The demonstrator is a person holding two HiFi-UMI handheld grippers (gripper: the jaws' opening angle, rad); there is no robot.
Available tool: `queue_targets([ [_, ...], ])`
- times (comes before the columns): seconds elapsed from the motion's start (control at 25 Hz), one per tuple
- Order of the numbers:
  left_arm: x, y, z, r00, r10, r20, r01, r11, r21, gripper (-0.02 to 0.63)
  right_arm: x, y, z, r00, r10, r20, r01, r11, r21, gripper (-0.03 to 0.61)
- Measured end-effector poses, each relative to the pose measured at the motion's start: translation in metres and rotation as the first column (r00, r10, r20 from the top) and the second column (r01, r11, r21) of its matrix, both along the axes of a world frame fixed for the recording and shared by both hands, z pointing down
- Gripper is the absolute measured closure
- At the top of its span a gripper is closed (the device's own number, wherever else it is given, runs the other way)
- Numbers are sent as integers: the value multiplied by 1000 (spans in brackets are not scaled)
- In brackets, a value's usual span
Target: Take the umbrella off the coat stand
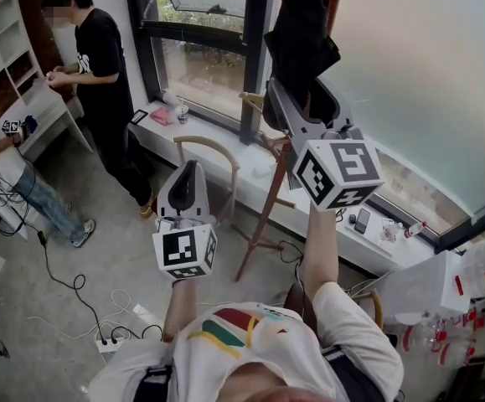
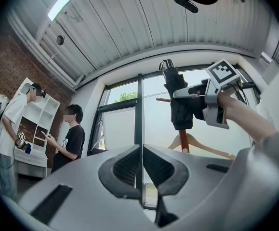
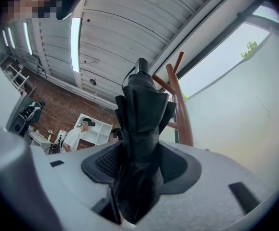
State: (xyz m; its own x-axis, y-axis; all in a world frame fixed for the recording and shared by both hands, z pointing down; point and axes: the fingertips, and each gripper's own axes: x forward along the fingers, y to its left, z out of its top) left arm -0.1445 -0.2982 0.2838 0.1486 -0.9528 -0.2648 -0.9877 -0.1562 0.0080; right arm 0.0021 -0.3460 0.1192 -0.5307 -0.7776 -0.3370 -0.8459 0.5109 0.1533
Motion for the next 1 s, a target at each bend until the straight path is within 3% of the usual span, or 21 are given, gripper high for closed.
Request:
queue_targets([
  [0.48, -22, 16, 6, 996, -83, 18, 84, 996, -23, 598, -49, 15, 90, 989, -141, 44, 145, 984, -105, 360],
  [1.0, -47, 46, 10, 985, -171, 24, 171, 985, 4, 598, -82, 41, 156, 985, -164, 59, 172, 967, -187, 360],
])
